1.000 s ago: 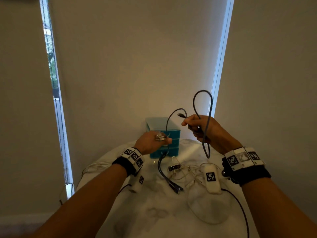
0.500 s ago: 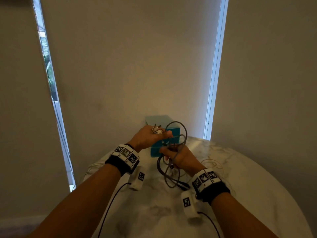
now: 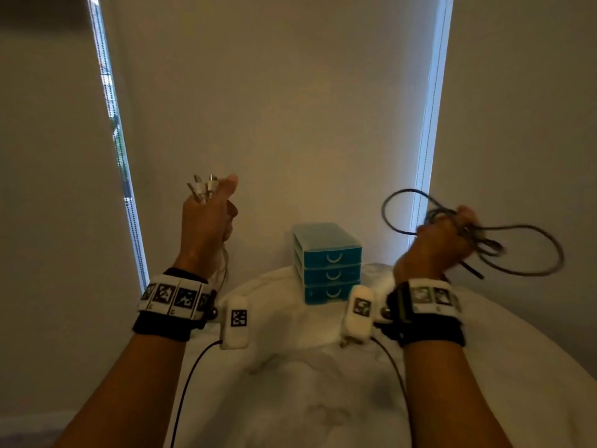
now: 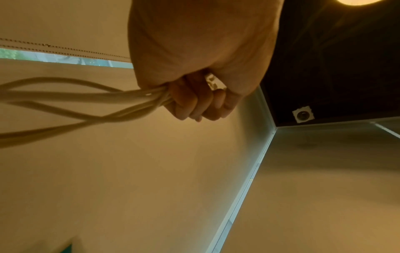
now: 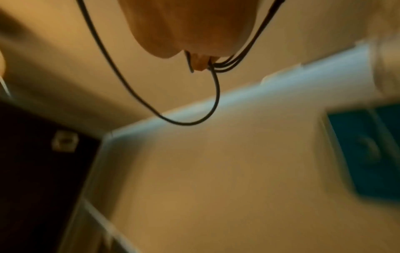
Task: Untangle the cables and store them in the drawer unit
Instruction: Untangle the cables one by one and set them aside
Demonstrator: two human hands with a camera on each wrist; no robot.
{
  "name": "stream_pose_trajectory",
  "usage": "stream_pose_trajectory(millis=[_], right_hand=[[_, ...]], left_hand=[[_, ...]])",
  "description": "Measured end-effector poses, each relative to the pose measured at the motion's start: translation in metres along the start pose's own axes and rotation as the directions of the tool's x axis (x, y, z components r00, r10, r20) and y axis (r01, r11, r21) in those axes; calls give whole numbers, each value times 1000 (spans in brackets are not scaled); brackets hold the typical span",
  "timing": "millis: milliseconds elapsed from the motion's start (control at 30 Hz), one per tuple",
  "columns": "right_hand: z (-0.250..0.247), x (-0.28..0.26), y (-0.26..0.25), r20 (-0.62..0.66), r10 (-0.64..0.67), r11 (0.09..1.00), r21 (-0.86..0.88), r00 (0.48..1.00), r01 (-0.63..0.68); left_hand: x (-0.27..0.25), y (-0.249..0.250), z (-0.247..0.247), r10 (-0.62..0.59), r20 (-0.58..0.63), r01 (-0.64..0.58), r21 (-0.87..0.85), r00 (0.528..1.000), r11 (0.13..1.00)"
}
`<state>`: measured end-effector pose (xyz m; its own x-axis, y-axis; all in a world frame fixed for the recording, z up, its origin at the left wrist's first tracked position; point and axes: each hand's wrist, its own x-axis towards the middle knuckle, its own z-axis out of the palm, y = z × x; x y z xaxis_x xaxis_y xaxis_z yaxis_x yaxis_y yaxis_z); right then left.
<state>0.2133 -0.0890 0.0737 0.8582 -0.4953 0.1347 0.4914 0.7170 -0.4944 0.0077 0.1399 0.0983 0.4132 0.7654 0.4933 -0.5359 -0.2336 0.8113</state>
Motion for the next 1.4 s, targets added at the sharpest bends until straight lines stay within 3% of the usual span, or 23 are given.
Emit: stream_pose_trajectory(millis=[33,67,100,133,167,200,233,267,300,367,433,500,633,733,833,1000,1200,1300,1400], right_hand=[[20,-30,22,146,21,997,-83,989,-9],[36,-62,45,397,110,982,-187,911,-38],[48,-90,68,638,269,935,-352,721,-37],[53,-112,85,765,449,837,-541,462,81],[53,-128,98,772,592,727,-636,232,259],[50,-135,111,735,670,650,-649,107,395],[47,-138,117,725,684,623,-638,79,453],[43,-137,122,745,657,641,-632,113,436],[38,-134,125,766,616,679,-634,183,369],[27,-125,131,735,551,752,-643,395,146],[7,-115,132,672,546,805,-585,500,-94],[-17,-106,126,625,598,796,-534,503,-283],[-60,-101,120,518,737,671,-486,434,-561],[-81,-99,113,571,714,697,-529,405,-484],[-94,-99,103,636,669,743,-553,386,-377],[-100,-99,94,690,627,778,-582,362,-238],[-105,-98,94,643,634,768,-588,429,-254],[-109,-97,94,610,627,767,-592,484,-247],[-113,-101,90,602,618,768,-602,506,-221]], left_hand=[[0,4,-1,4,31,-5,9,1000,1000],[-1,7,-5,13,45,-14,15,999,1000],[-3,11,-8,20,41,-21,19,999,1000],[-5,14,-12,33,34,-34,26,999,999],[-7,17,-17,46,24,-47,33,999,998],[-7,17,-22,61,11,-61,54,998,997],[-9,19,-27,71,-10,-70,78,997,995],[-9,18,-31,79,-29,-76,99,996,992],[-9,17,-35,75,-39,-70,117,996,991],[-8,10,-39,34,-21,-31,151,999,988],[-9,-2,-36,-44,32,35,222,999,974],[-10,-16,-28,-144,118,111,248,983,962],[-12,-50,-3,-381,226,346,182,897,921],[-17,-73,13,-506,280,512,59,815,857],[-25,-89,23,-567,339,585,57,751,809],[-47,-98,51,-479,474,470,146,739,870],[-52,-113,67,-365,490,179,385,792,905],[-57,-118,72,-326,514,117,397,793,910],[-59,-129,73,-306,502,93,404,809,910]])
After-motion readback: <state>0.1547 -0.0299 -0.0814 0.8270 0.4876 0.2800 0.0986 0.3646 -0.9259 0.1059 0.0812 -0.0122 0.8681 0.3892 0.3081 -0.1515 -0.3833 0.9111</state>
